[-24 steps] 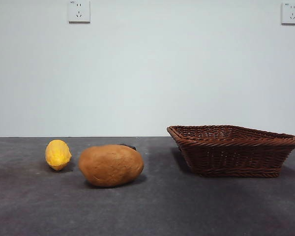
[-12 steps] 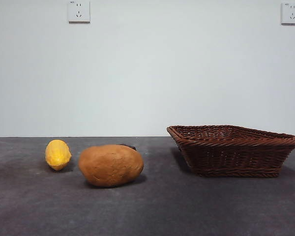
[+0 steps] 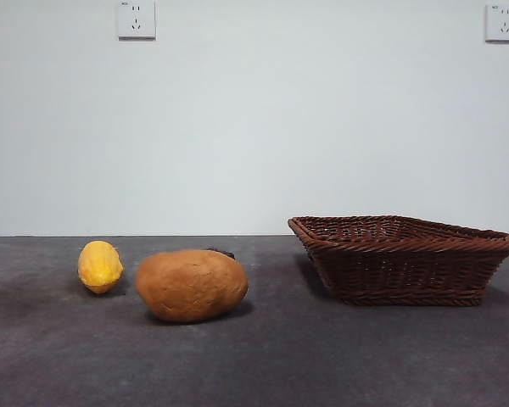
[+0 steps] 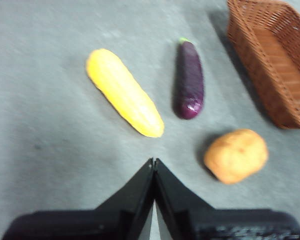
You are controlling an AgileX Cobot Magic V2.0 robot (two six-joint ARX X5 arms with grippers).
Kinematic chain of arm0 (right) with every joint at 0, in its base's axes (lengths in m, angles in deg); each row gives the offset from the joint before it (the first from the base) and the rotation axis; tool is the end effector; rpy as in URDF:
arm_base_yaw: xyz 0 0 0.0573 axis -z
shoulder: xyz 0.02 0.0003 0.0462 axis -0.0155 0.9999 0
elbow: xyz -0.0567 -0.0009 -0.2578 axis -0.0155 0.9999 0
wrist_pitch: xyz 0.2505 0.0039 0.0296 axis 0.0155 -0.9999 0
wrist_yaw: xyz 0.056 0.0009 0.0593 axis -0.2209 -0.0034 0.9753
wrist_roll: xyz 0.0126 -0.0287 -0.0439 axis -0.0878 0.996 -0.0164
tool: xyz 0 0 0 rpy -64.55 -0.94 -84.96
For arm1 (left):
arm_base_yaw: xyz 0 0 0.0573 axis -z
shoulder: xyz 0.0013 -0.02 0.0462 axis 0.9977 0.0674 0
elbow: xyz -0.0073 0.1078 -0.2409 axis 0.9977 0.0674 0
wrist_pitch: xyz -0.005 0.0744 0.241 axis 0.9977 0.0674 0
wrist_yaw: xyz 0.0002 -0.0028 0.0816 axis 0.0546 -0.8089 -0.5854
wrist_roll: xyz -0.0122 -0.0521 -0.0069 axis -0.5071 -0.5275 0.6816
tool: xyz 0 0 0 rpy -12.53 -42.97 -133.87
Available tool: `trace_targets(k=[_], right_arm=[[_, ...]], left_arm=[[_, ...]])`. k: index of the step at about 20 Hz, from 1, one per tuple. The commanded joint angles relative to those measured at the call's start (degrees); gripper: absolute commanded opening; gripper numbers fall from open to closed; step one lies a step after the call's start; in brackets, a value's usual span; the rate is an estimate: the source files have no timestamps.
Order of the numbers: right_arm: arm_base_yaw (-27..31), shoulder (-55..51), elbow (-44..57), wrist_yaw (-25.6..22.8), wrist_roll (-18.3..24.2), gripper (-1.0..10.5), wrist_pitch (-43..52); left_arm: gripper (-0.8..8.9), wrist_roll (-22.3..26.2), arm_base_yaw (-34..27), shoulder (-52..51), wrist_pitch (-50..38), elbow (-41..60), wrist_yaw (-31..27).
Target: Help me put the vegetables on the table into the basket
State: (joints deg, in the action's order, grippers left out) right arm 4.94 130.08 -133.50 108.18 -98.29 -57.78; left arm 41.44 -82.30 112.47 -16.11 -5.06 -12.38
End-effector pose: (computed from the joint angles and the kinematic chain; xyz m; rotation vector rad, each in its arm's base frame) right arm 0.1786 -0.0015 0.2946 0.5150 0.7616 0.1739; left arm 0.1656 -0.0213 0.2371 -0.2261 0.6740 -0.3630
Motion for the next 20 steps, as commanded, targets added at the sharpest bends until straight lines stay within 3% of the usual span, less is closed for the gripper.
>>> trace_targets(k=[1,4,7,8,16,20], right_arm=[[-0.09,4.31,-3.13,0.15,3.34,0.1,-1.86],[-0.42,10.6,-7.56,0.57,5.79,0.5,-4.5],[-1.2,17.22,-12.11,0.57,7.08,4.4,-6.99],[-1.64,19.41,-13.55,0.57,8.07,5.2,-7.65],[-4.61,38.32,-28.26,-0.61,12.66,5.4,-16.59],[-5.29,47.32,-37.0,-3.85,15.19,5.3,-20.98]], left_arm=[[-0.04,-1.11,-0.11,2.01,0.44,-1.36,1.51],[-0.04,-1.25,-0.11,5.7,3.21,-4.26,3.67],[-0.04,-1.18,-0.11,10.29,7.58,-8.39,4.13],[-0.04,-0.76,-0.11,11.74,9.29,-9.88,4.35],[-0.04,1.14,-0.04,20.55,17.18,-18.64,7.08],[-0.04,1.2,-0.04,22.14,17.86,-18.88,7.06]])
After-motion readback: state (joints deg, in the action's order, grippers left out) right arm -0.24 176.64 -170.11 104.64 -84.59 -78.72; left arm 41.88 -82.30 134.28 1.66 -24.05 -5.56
